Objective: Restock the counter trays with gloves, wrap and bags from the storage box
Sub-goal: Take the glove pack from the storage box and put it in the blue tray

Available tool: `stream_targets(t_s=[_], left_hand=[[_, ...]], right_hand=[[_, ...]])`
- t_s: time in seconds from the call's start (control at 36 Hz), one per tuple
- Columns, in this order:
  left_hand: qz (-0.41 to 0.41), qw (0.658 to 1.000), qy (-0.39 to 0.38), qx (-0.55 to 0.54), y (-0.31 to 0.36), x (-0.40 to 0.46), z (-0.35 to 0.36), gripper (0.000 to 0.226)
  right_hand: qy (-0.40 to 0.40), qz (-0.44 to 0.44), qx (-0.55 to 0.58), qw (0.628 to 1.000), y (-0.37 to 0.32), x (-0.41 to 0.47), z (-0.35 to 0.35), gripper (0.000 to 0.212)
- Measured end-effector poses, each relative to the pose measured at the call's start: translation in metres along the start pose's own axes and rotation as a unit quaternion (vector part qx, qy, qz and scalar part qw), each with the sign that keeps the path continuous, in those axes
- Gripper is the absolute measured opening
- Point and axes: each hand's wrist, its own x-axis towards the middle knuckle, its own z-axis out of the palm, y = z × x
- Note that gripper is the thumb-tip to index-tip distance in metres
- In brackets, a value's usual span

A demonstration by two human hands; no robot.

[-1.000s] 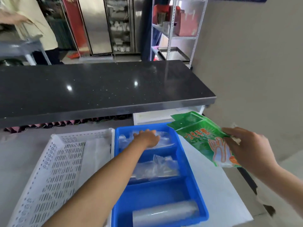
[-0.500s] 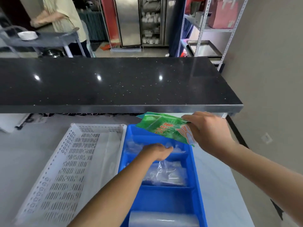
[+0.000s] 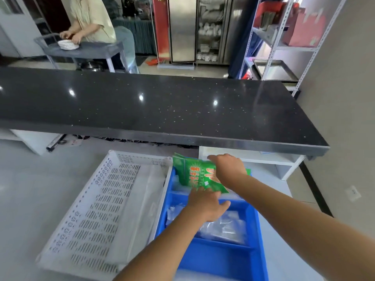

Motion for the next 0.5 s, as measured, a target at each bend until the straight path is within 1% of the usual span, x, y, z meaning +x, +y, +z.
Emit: stream_targets(t_s=[0.08, 0.17, 0.22, 0.31, 0.36, 0.39, 0.42, 0.44, 0.5], left_hand=[[0.033, 0.996, 0.067, -0.054, -0.015, -0.018, -0.002, 0.050], [0.049, 0.984, 0.136, -0.104, -0.041, -0.034, -0.004, 0.047], [0.068, 0.981, 0.162, -0.088, -0.057, -0.040, -0.007, 0.045], [0.104, 0.973, 0.194, -0.068, -0.066, -0.047, -0.008, 0.039], [0.124, 0.965, 0.221, -0.064, -0.063, -0.051, -0.004, 0.034], [0.133, 0.964, 0.225, -0.060, -0.061, -0.052, -0.001, 0.034], [0.135, 0.967, 0.210, -0.056, -0.058, -0.052, 0.003, 0.037], [0.128, 0.974, 0.182, -0.049, -0.056, -0.050, 0.007, 0.042], [0.090, 0.989, 0.113, -0.033, -0.056, -0.040, 0.013, 0.051]], right_hand=[[0.040, 0.011, 0.004, 0.999, 0.010, -0.017, 0.007, 0.061], [0.100, 0.015, 0.022, 0.995, 0.015, -0.053, 0.022, 0.058], [0.121, 0.022, 0.035, 0.992, 0.016, -0.079, 0.033, 0.051], [0.131, 0.032, 0.045, 0.990, 0.016, -0.109, 0.047, 0.036], [0.164, 0.011, 0.049, 0.985, 0.013, -0.122, 0.053, 0.026], [0.170, -0.002, 0.052, 0.984, 0.010, -0.127, 0.054, 0.029], [0.159, -0.013, 0.059, 0.985, 0.006, -0.129, 0.056, 0.035], [0.122, -0.010, 0.072, 0.990, 0.002, -0.129, 0.057, 0.041], [0.008, 0.030, 0.089, 0.995, -0.002, -0.124, 0.060, 0.053]])
